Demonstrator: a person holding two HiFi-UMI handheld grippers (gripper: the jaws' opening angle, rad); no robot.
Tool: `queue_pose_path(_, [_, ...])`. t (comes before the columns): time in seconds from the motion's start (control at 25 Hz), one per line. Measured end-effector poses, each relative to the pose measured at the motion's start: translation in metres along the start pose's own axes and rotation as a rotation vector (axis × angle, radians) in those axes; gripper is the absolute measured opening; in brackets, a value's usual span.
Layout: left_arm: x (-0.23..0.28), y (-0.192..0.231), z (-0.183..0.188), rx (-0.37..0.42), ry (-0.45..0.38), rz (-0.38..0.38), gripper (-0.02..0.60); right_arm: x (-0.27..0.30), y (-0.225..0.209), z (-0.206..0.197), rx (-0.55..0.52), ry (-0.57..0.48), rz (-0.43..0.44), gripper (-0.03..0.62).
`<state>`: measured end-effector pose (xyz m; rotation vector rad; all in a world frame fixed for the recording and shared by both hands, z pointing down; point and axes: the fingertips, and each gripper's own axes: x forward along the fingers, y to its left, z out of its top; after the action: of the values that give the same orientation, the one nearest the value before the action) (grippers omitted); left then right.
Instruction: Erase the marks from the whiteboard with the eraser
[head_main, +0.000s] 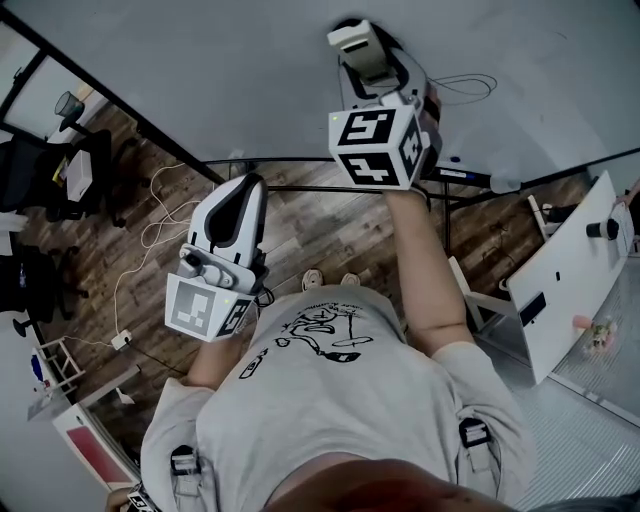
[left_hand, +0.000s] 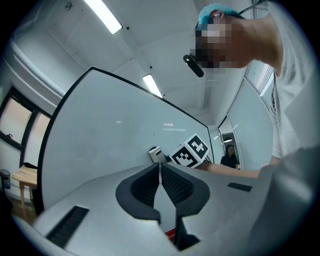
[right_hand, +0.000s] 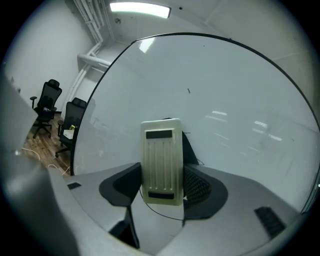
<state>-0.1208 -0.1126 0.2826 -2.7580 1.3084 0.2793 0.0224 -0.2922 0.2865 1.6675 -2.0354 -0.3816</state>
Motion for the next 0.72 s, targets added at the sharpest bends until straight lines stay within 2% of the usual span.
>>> queue_pose_path(0.24, [-0.01, 0.004, 0.002, 0.002, -0.002, 0.03, 0.032, 0.007, 0.031, 0.003, -0.038, 0.011, 0.061, 0.256])
queue_pose_path(0.4, [-0.012, 0.0, 0.003, 0.002, -0.003, 0.028, 0.032, -0.002, 0.036, 0.006, -0.011, -0.023, 0.117, 0.258])
queue_pose_path(0.52, [-0.008, -0.005, 0.002, -0.002, -0.003, 0.015, 0.032, -0.019, 0.022, 0.008, 0.019, -0.064, 0.117, 0.258])
queue_pose_path(0.72, [0.006, -0.019, 0.001, -0.009, -0.008, -0.026, 0.032, -0.039, -0.031, -0.006, 0.095, -0.084, 0.049, 0.258])
